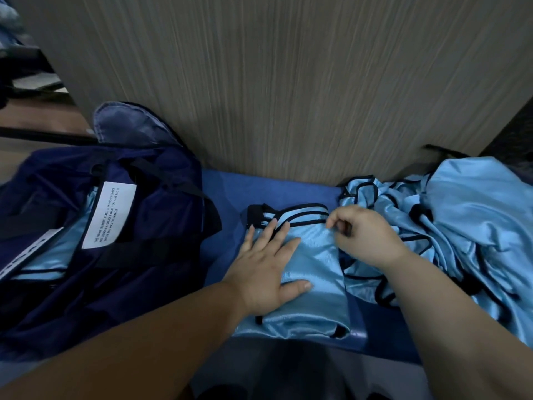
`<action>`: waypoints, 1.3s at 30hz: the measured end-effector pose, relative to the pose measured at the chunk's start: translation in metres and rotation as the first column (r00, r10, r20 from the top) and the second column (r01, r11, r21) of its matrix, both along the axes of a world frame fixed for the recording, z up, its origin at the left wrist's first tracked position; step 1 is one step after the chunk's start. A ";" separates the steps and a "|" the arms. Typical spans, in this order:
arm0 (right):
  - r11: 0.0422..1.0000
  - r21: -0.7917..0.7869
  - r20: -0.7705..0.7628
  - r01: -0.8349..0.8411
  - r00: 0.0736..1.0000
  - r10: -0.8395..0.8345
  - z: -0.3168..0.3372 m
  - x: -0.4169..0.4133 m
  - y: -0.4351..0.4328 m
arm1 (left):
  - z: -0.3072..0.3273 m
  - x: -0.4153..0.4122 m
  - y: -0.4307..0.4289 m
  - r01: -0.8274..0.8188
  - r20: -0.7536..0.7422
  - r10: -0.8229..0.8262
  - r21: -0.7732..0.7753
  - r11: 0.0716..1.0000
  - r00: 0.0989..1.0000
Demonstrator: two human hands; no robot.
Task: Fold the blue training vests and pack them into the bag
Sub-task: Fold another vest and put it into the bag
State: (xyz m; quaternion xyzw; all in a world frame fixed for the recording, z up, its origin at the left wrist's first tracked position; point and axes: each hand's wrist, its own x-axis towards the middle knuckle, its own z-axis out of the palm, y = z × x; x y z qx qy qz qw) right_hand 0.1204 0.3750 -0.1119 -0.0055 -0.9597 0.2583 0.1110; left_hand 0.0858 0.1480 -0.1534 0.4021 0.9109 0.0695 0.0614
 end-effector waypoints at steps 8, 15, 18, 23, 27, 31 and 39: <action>0.942 0.246 0.384 -0.227 0.915 0.120 0.009 0.031 -0.015 | 0.020 -0.013 -0.031 0.097 0.117 -0.108 0.092 0.991 0.987; 0.906 0.113 0.644 -0.408 0.725 0.246 0.021 0.065 -0.031 | 0.029 0.003 -0.041 0.075 0.256 -0.162 0.319 0.945 0.953; 0.888 0.213 0.628 -0.407 0.754 0.195 0.019 0.073 -0.035 | 0.028 0.008 -0.041 0.134 0.303 -0.189 0.193 0.972 0.934; 0.915 0.211 0.440 -0.345 0.869 0.226 -0.002 0.076 -0.034 | 0.030 0.008 -0.040 0.126 0.386 -0.167 0.129 0.984 0.907; 0.944 0.147 0.285 -0.296 0.926 0.246 -0.016 0.069 -0.026 | 0.030 0.012 -0.039 0.090 0.454 -0.131 0.112 0.990 0.881; 0.983 0.030 0.206 -0.181 0.963 0.171 -0.016 0.065 -0.027 | 0.040 0.019 -0.040 0.102 0.479 -0.091 0.004 0.995 0.873; 0.965 -0.261 0.292 0.003 0.953 0.076 0.001 0.068 -0.018 | 0.046 0.022 -0.047 -0.104 0.362 0.032 0.181 0.978 0.931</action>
